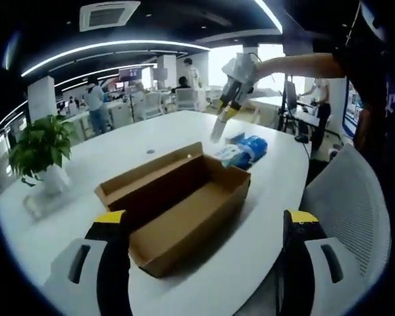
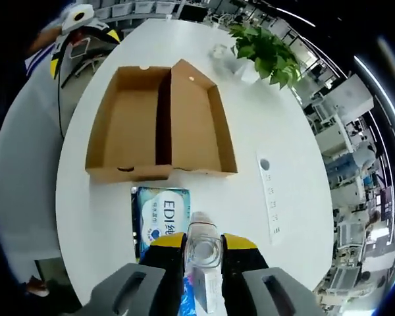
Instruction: Operate the shoe box by opening the lid, removing the specified soft item, and placing it in the target area until the item is outside and the box remains undamaged.
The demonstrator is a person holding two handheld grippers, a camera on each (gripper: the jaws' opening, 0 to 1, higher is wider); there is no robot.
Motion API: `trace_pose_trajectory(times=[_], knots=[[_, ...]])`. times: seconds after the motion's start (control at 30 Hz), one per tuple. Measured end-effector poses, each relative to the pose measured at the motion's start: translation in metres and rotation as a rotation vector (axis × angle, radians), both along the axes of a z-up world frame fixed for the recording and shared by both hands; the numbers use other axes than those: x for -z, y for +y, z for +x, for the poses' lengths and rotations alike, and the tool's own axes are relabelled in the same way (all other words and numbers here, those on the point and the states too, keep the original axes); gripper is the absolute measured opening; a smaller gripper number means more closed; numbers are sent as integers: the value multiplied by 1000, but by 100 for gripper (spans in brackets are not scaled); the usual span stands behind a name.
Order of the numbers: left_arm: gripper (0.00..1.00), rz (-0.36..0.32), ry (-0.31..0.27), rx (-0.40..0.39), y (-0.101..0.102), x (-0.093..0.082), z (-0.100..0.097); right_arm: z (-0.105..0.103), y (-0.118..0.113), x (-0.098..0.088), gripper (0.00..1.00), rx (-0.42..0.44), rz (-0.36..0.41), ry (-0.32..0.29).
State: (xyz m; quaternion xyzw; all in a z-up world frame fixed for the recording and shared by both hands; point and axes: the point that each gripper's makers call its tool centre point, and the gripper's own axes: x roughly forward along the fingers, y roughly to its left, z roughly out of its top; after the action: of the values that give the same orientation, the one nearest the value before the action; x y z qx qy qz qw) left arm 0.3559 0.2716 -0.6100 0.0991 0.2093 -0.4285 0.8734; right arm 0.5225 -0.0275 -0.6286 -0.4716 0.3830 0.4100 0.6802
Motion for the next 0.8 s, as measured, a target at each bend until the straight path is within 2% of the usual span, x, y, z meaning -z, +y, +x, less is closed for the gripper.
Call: trace_pose_trajectory(times=[0.07,0.4,0.6,0.8], knots=[[98,-3,2,3,2,0,-2,2,0,5,16,-29,-41,9],[99,-6,7,-10,7,1,-5,11,-3,29,16,-51,-135,20],[99,6,-4,26,2,2,-6,17,1,42,16,-60,-131,34],[99,-8,-3,17,3,-1,-1,20,-3,54,16,-45,-143,47]])
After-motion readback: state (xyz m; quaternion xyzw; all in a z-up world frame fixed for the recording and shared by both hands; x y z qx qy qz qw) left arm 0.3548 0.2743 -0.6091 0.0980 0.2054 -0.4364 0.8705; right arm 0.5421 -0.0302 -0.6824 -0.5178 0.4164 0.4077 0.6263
